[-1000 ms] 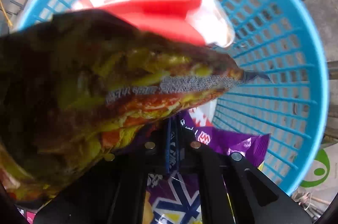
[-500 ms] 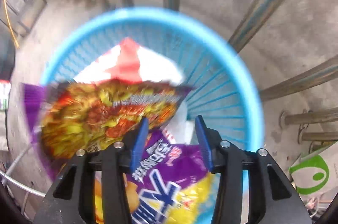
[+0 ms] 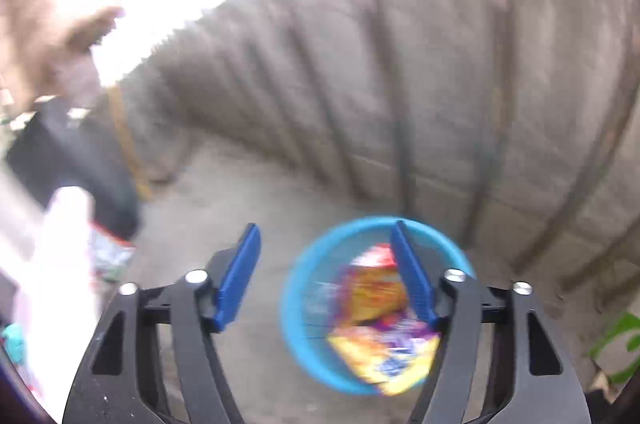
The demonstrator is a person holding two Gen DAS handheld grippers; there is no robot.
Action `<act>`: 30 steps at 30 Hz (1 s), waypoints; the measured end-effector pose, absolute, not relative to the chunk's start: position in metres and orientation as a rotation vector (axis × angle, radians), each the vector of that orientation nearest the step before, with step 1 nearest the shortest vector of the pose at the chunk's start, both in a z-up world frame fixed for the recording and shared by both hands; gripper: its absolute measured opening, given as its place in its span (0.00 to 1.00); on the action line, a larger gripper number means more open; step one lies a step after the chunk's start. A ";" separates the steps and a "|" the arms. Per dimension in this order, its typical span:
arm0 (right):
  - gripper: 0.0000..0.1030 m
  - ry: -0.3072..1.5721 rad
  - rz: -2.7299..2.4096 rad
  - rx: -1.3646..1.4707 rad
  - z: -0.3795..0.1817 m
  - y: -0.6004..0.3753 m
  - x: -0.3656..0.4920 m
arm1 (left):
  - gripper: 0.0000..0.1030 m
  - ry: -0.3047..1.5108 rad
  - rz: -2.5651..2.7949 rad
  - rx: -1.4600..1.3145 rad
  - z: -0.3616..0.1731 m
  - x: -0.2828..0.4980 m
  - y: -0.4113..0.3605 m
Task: Collect trash
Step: 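Move both open grippers back from the wastebasket to the table, then bring both open grippers toward the white glove and blue-and-white box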
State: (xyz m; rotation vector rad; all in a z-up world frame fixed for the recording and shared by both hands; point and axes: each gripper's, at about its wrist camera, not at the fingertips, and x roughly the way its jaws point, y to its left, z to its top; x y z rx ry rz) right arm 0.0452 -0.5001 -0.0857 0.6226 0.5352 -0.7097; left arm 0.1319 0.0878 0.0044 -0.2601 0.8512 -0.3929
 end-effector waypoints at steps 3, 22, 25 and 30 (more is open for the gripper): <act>0.77 0.509 -0.535 0.575 -0.047 -0.461 0.068 | 0.85 0.837 -0.336 -0.276 0.004 0.127 0.105; 0.91 0.810 0.039 0.169 -0.052 -0.257 0.167 | 0.94 0.924 -0.050 -0.294 -0.069 0.121 0.173; 0.92 0.846 0.031 0.127 -0.053 -0.238 0.161 | 0.94 0.953 -0.022 -0.278 -0.080 0.123 0.175; 0.92 0.907 0.011 0.119 -0.067 -0.232 0.163 | 0.94 0.941 0.001 -0.222 -0.087 0.119 0.170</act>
